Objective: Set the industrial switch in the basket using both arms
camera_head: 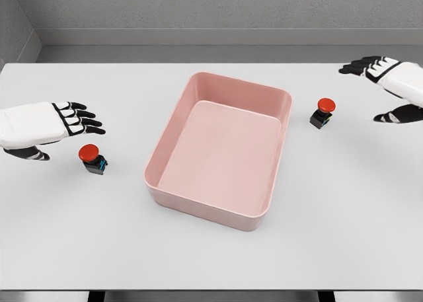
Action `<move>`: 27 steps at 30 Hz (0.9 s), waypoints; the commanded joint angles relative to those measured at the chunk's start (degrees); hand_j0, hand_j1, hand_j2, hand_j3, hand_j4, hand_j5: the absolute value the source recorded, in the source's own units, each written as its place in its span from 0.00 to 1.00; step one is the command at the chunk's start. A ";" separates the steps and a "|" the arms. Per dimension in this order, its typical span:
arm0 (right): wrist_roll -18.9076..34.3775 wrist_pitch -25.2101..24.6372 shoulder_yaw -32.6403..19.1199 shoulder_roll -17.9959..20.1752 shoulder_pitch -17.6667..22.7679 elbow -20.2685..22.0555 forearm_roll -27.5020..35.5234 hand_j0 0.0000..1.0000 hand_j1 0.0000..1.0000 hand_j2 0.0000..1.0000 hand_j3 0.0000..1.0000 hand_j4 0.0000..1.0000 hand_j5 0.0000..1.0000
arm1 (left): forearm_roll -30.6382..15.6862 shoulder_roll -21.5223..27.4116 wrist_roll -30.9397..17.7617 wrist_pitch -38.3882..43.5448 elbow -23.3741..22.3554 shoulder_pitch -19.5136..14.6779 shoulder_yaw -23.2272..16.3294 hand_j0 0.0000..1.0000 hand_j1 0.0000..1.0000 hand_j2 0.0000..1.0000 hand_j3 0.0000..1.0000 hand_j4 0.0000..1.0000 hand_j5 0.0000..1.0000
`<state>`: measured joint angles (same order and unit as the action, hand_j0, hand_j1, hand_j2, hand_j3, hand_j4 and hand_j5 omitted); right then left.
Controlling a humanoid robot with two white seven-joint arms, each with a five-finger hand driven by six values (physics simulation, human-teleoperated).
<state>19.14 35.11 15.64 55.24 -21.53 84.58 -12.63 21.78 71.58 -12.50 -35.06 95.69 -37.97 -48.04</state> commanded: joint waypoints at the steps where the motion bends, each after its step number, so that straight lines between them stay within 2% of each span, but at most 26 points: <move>1: -1.03 -0.11 0.44 0.84 0.00 -0.03 0.24 1.00 1.00 1.00 1.00 1.00 1.00 | -0.33 0.05 0.11 0.06 0.02 0.00 0.05 1.00 1.00 1.00 1.00 1.00 1.00; 7: -0.51 -0.11 0.27 0.05 0.00 -0.12 -0.02 1.00 1.00 1.00 1.00 1.00 1.00 | -0.42 -0.83 0.11 0.06 -0.07 0.53 0.05 1.00 1.00 1.00 1.00 1.00 1.00; 9: -0.33 -0.11 0.35 -1.89 0.09 -0.29 -0.29 1.00 1.00 1.00 1.00 1.00 1.00 | -0.51 -1.27 0.28 0.06 -0.07 1.41 0.05 1.00 1.00 1.00 1.00 1.00 1.00; 11: -0.42 -0.11 0.70 -4.00 0.09 -1.08 -3.19 1.00 1.00 1.00 1.00 1.00 1.00 | -1.56 -2.06 0.28 0.06 -0.24 1.49 0.05 1.00 1.00 1.00 1.00 1.00 1.00; 12: -0.42 -0.11 1.58 -3.30 0.00 -1.08 -3.19 1.00 1.00 1.00 1.00 1.00 1.00 | -1.74 -2.06 0.28 0.06 -0.16 1.76 0.05 1.00 1.00 1.00 1.00 1.00 1.00; 15: -0.42 -0.11 5.89 -2.50 -3.69 -1.35 -5.12 1.00 1.00 1.00 1.00 1.00 1.00 | -2.44 -2.94 0.28 0.06 0.02 1.93 -0.04 1.00 1.00 1.00 1.00 1.00 1.00; 17: -0.42 -0.11 7.82 -2.77 -5.98 -2.31 -5.82 1.00 1.00 1.00 1.00 1.00 1.00 | -2.36 -3.03 0.28 0.06 0.02 4.13 0.05 1.00 1.00 1.00 1.00 1.00 1.00; 20: -0.42 -0.11 10.46 -3.38 -7.38 -2.40 -8.02 1.00 1.00 1.00 1.00 1.00 1.00 | -1.83 -4.52 0.20 0.06 -0.68 4.57 0.05 1.00 1.00 1.00 1.00 1.00 1.00; 23: -0.42 -0.11 10.99 -4.96 -7.73 -3.28 -9.95 1.00 1.00 1.00 1.00 1.00 1.00 | -1.74 -5.40 0.20 0.06 -2.70 4.66 0.05 1.00 1.00 1.00 1.00 1.00 1.00; 27: -0.42 -0.11 11.78 -6.28 -9.23 -4.60 -10.83 1.00 1.00 1.00 1.00 1.00 1.00 | -1.92 -6.19 0.20 0.06 -2.88 4.75 0.58 1.00 1.00 1.00 1.00 1.00 1.00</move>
<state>18.75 35.10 26.95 49.53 -31.03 80.46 -23.28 20.14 65.86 -12.33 -35.06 93.19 -33.22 -47.77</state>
